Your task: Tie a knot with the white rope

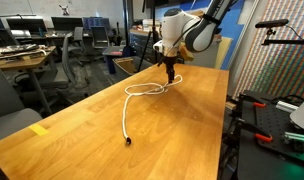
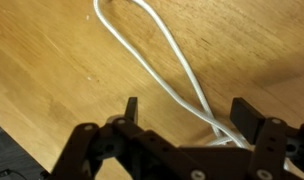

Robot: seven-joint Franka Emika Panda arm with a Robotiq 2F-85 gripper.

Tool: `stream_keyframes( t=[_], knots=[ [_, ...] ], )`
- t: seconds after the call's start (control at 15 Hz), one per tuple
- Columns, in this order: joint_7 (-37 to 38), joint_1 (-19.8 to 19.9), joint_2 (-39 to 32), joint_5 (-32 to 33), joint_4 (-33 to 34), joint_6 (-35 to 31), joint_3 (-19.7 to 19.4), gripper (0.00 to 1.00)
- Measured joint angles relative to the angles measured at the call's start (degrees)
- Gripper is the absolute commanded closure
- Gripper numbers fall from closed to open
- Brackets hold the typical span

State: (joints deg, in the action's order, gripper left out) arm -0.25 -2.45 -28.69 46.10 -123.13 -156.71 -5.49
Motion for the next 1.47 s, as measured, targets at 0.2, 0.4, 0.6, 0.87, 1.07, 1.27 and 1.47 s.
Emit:
stream_keyframes(
  t=[0.2,0.4,0.6,0.87,1.07,1.27,1.47],
  knots=[
    [0.0,-0.1,-1.1,-2.2,0.9,-0.9,0.4,0.11],
    [0.0,-0.6,-2.5,-2.4,2.0,-1.3,0.4,0.11],
    [0.0,-1.8,-3.9,-2.2,2.8,-1.4,0.2,0.09],
    [-1.9,-2.3,-5.2,-2.7,2.8,-1.3,1.6,0.51],
    [-3.4,-2.3,-5.3,-3.0,2.7,-1.3,2.4,0.74],
    [-4.2,-2.2,-5.3,-4.0,2.7,-1.3,2.8,0.96],
    [-5.5,-1.8,-5.3,-6.3,2.9,-1.3,2.9,0.98]
  ],
)
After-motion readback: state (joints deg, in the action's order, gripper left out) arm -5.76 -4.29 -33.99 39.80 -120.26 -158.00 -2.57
